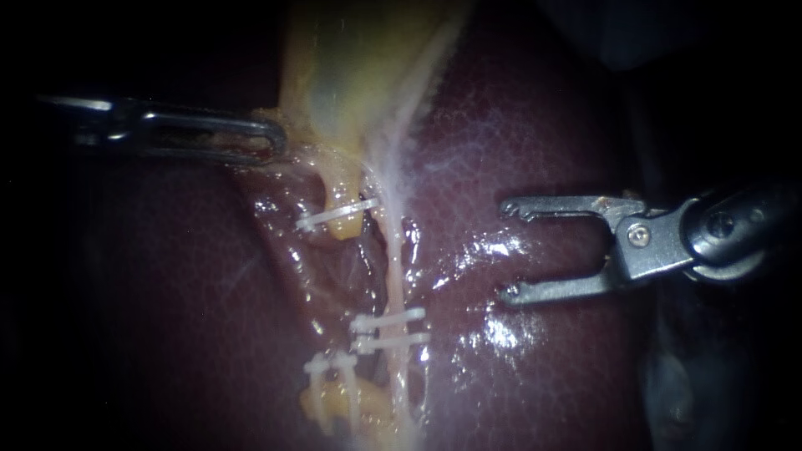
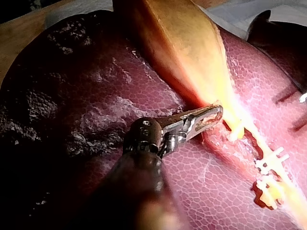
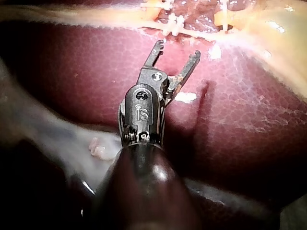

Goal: Going back second clip right tube

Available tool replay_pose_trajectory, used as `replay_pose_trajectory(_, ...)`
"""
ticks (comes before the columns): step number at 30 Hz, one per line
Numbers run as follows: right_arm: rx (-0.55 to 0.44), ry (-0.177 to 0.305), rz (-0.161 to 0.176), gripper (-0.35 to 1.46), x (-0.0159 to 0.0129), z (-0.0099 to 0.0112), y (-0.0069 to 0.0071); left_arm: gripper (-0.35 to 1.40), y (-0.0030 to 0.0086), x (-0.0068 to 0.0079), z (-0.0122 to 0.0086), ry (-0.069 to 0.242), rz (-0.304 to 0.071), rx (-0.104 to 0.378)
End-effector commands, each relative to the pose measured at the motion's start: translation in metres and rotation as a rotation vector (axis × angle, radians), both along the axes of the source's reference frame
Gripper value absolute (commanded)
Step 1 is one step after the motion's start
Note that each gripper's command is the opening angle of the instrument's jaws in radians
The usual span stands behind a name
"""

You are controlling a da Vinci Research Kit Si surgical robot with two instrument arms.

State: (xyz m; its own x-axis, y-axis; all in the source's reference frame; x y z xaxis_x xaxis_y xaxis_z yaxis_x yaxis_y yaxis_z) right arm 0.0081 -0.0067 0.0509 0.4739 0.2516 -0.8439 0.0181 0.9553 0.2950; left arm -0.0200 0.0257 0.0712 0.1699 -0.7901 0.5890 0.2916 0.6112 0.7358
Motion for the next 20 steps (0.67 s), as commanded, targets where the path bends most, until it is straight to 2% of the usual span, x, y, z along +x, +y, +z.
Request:
replay_pose_trajectory(1, 0.002, 0.000, -0.004, 0.50, 0.0000, 0.0000, 0.0000, -0.35, -0.0001, -0.0003, 0.0005, 0.002, 0.004, -0.002)
replay_pose_trajectory(8, 0.002, 0.000, -0.004, 0.50, 0.0000, 0.0000, -0.0001, -0.35, -0.0008, -0.0022, 0.0035, -0.001, 0.027, -0.007)
replay_pose_trajectory(20, 0.004, 0.001, -0.010, 0.50, 0.0002, 0.0000, -0.0002, -0.35, -0.0007, -0.0020, 0.0035, -0.001, 0.032, -0.005)
